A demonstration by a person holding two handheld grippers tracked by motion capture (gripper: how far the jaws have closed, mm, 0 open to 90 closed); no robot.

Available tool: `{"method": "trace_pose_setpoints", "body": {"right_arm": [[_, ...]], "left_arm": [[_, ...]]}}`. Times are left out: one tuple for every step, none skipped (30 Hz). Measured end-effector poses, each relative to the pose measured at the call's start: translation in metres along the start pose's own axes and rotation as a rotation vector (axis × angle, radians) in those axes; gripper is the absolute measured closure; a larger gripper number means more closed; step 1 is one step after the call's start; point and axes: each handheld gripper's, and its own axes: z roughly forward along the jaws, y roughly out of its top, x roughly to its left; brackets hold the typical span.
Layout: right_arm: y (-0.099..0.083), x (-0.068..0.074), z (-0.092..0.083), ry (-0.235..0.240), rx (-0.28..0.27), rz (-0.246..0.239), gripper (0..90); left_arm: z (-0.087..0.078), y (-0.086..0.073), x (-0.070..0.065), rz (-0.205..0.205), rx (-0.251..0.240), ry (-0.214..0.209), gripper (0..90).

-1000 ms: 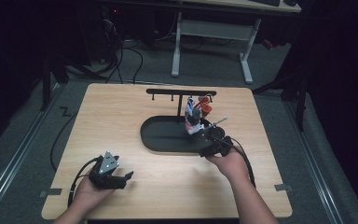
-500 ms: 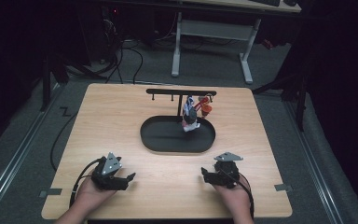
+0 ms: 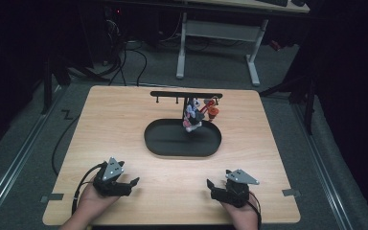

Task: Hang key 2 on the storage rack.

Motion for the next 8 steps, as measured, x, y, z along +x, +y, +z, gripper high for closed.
{"method": "trace_pose_setpoints", "body": {"right_arm": [[-0.0003,-0.0002,0.0003,0.003,0.004,0.003,16.0],[-0.0003,-0.0002,0.0007,0.005,0.005,0.008,16.0],[-0.0001,-0.0005,0.0008,0.004,0.004,0.005,16.0],[0.0,-0.0007,0.0006,-0.001,0.002,0.003,16.0],[0.0002,-0.0007,0.0,-0.004,0.0,0.009,16.0],[0.0004,-0.0007,-0.0007,-0.004,-0.003,0.015,16.0],[0.0007,-0.0006,-0.0012,-0.007,-0.005,0.016,16.0],[0.0009,-0.0003,-0.0014,-0.011,-0.008,0.015,15.9]], "left_arm": [[-0.0004,-0.0005,0.0008,-0.001,0.003,-0.001,18.0],[-0.0002,-0.0009,0.0013,-0.004,0.0,0.001,18.0],[0.0,-0.0009,0.0019,-0.003,0.0,-0.001,18.0],[0.0002,-0.0006,0.0025,-0.002,0.001,-0.002,18.0],[0.0005,-0.0003,0.0026,0.0,-0.002,-0.002,17.9],[0.0004,0.0,0.0026,0.005,-0.002,-0.003,17.8],[0.0,0.0001,0.0024,0.013,-0.001,-0.003,17.7],[-0.0006,0.0,0.0018,0.016,-0.002,-0.003,17.6]]}}
